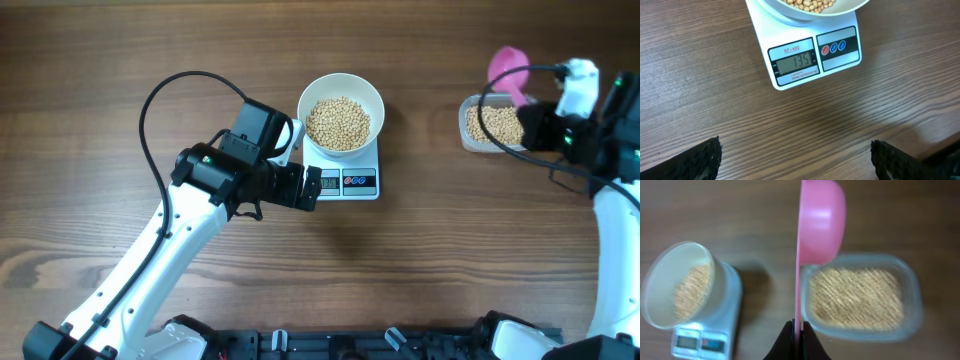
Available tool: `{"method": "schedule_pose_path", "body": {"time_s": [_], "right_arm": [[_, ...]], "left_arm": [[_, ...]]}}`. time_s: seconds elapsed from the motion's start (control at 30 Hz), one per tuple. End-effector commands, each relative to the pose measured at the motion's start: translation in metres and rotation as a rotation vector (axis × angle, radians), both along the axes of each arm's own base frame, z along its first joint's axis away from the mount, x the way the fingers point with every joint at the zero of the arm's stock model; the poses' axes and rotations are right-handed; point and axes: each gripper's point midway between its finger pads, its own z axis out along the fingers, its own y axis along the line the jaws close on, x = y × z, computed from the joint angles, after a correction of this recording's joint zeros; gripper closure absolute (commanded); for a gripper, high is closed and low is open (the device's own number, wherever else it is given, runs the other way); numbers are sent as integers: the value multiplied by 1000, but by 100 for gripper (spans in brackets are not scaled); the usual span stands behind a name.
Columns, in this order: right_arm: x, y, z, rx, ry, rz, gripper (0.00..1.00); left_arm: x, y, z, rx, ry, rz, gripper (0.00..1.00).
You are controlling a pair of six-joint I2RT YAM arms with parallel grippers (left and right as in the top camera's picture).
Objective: Scoop item into bowl and weigh 150g on scale
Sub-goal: 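Move the empty scoop right back over the soybean tub, then lower the scoop into the soybean tub with the right gripper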
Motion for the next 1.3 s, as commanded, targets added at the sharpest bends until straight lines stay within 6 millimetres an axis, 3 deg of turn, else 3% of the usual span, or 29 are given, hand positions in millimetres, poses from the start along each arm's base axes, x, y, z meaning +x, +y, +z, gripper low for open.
{"method": "schedule_pose_path", "body": {"time_s": [0.0, 0.13, 0.27, 0.5, 0.63, 0.8, 1.27], "right_arm": [[-14, -28, -11, -231, 64, 30, 96], [-20, -33, -30, -292, 136, 81, 96], [-25, -51, -54, -345, 250, 27, 96], [-22, -61, -75, -360, 321, -11, 95], [-12, -51, -77, -380, 310, 2, 95], [-6, -52, -84, -483, 347, -17, 96], [-9, -25, -108, -357, 408, 24, 96]], "left_arm": [[-2, -2, -2, -8, 11, -6, 0], [-2, -2, -2, -8, 11, -6, 0], [-2, -2, -2, -8, 11, -6, 0], [-2, -2, -2, -8, 11, -6, 0], [-2, -2, -2, -8, 11, -6, 0], [-2, -2, -2, -8, 11, -6, 0], [-2, -2, -2, -8, 11, -6, 0]]}}
